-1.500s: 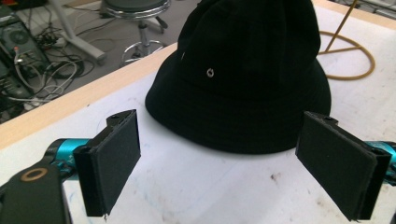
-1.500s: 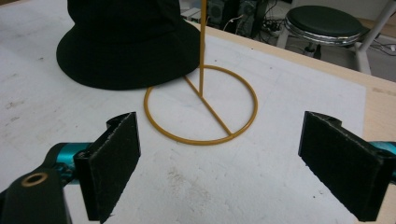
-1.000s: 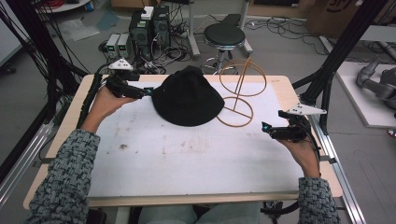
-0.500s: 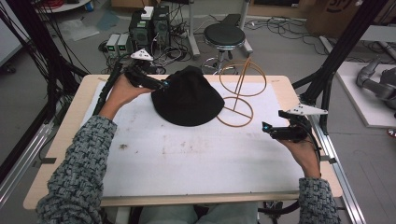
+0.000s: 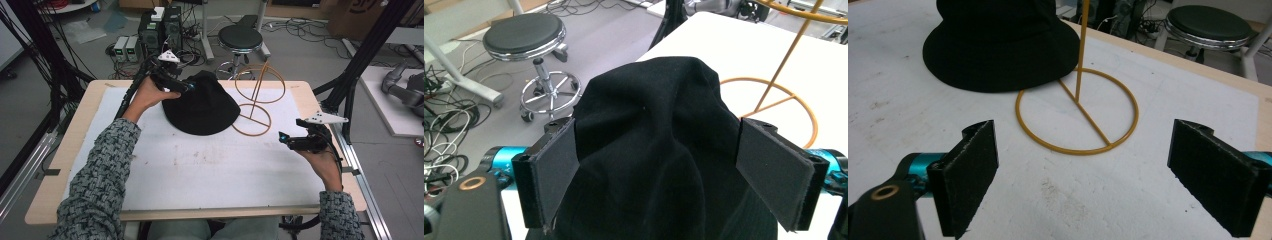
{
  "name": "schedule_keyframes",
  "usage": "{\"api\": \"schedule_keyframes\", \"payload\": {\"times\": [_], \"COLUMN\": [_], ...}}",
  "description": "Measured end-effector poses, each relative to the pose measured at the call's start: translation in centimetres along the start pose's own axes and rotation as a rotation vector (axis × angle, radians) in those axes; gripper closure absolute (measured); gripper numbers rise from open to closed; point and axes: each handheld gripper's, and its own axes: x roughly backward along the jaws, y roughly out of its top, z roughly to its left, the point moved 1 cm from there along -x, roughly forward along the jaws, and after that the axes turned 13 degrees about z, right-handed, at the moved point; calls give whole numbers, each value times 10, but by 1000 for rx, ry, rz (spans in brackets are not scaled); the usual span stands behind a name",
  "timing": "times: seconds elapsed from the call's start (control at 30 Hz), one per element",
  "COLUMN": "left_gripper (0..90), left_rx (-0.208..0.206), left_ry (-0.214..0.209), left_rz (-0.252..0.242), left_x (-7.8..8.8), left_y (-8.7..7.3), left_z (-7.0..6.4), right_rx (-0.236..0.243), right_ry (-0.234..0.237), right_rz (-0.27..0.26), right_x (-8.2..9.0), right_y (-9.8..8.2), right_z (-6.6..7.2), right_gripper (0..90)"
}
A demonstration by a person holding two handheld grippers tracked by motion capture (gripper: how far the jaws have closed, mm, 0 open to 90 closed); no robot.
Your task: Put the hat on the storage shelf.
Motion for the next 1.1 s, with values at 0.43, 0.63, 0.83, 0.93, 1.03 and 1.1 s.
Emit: {"api": "schedule_keyframes", "payload": {"times": [0.43,0.63,0.83,0.93,1.03,1.1], "left_gripper": [256,295,345,393,460,520], "left_rx": [29,52,98,101,93,91], "left_ry": [-6,-1,-14,-18,-34,-47], "left_rz": [-29,-37,-52,-60,-63,-65], "left_x": [-34,-38,-43,-45,-46,-47], "left_y": [11,12,10,9,9,8], "left_z": [-4,-2,5,5,5,5], "right_rx": [-2,-3,4,-6,8,6], "right_ry": [-2,2,5,3,-1,4], "right_rz": [-4,-11,-9,-13,-11,-8], "right_x": [6,5,7,7,6,5], "right_y": [-3,-3,-4,-3,-3,-3], "right_z": [2,1,2,2,3,4], "right_gripper": [126,126,125,126,126,126]}}
